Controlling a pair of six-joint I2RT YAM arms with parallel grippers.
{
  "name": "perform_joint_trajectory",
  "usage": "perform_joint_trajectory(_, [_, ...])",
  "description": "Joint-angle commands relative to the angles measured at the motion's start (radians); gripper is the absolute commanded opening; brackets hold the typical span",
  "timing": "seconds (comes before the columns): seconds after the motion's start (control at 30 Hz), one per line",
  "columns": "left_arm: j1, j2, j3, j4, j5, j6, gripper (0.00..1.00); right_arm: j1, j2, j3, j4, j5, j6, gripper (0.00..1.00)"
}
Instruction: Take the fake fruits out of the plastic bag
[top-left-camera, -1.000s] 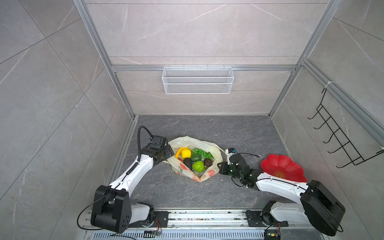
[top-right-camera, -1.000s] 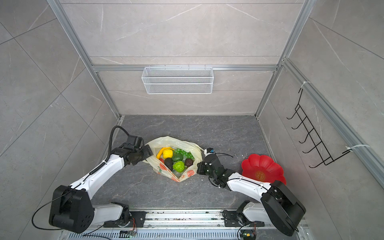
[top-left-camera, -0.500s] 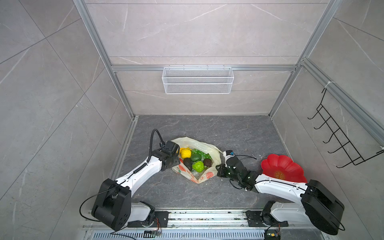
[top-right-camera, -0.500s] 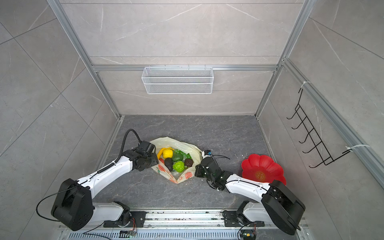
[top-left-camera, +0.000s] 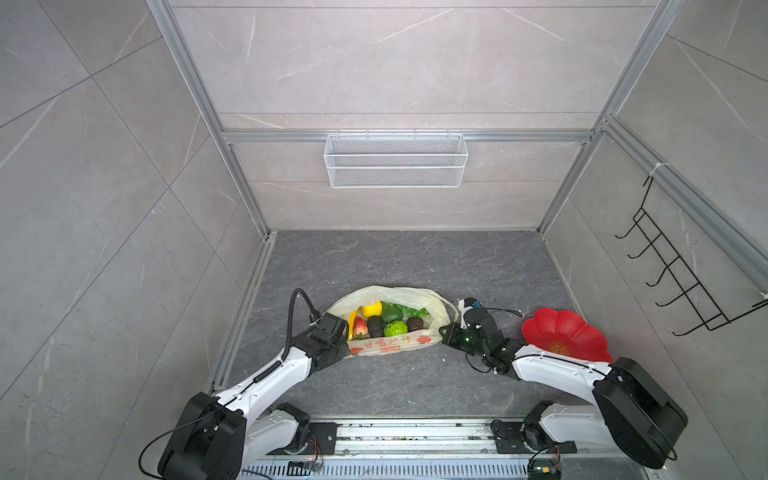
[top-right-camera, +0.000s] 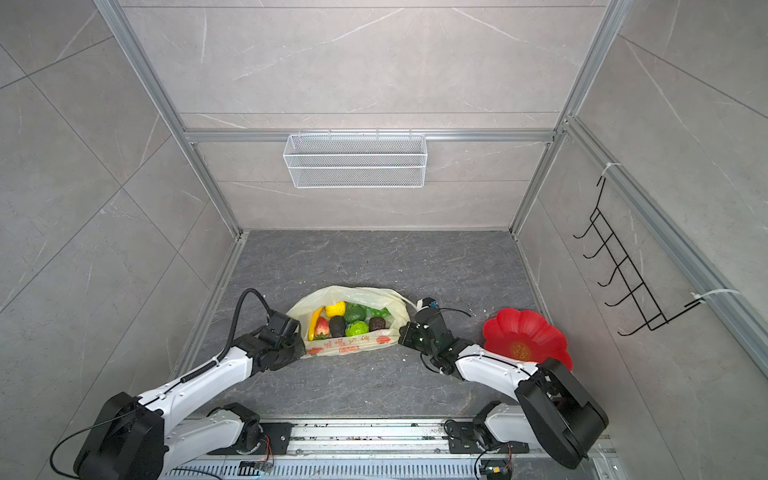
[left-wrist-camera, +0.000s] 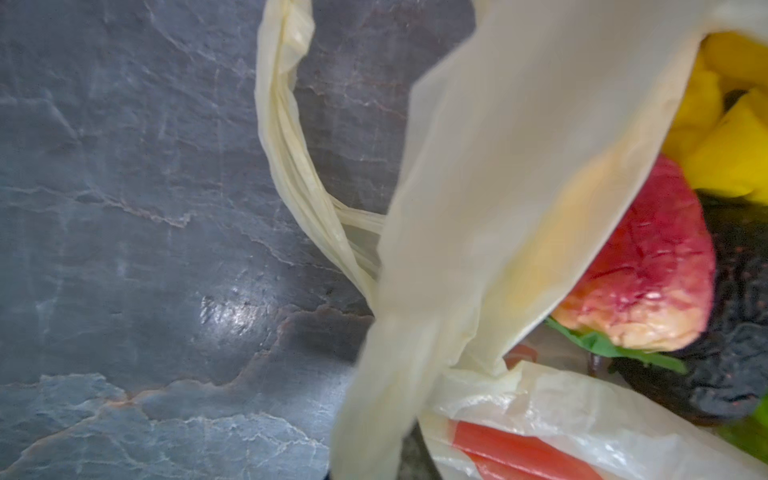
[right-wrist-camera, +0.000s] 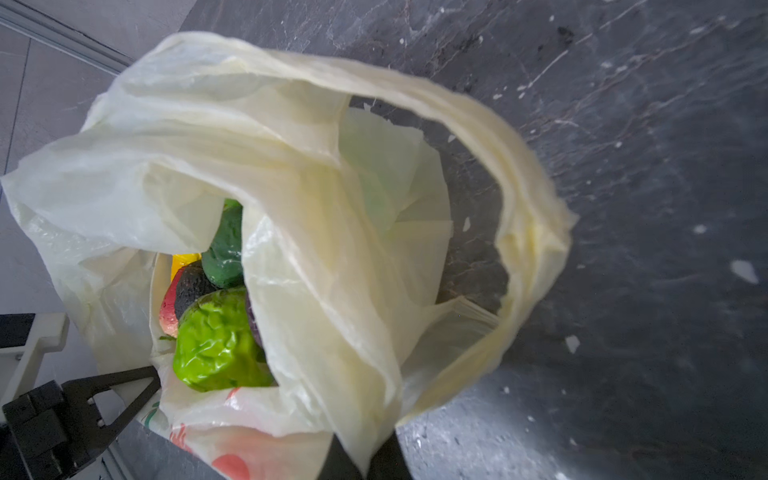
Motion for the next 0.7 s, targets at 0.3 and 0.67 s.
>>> perform_joint_trajectory(0.3, [-0.005,0.227,0.129,-0.009,-0.012,0.033,0.0,-0.014,0.085,0.091,-0.19,0.21,-0.045,0.0])
perform_joint_trajectory(0.67, [-0.005,0.214,0.168,0.002,-0.048,0.072,0.02,0.004,0.089,0.284,-0.337,0.21,-0.204,0.34])
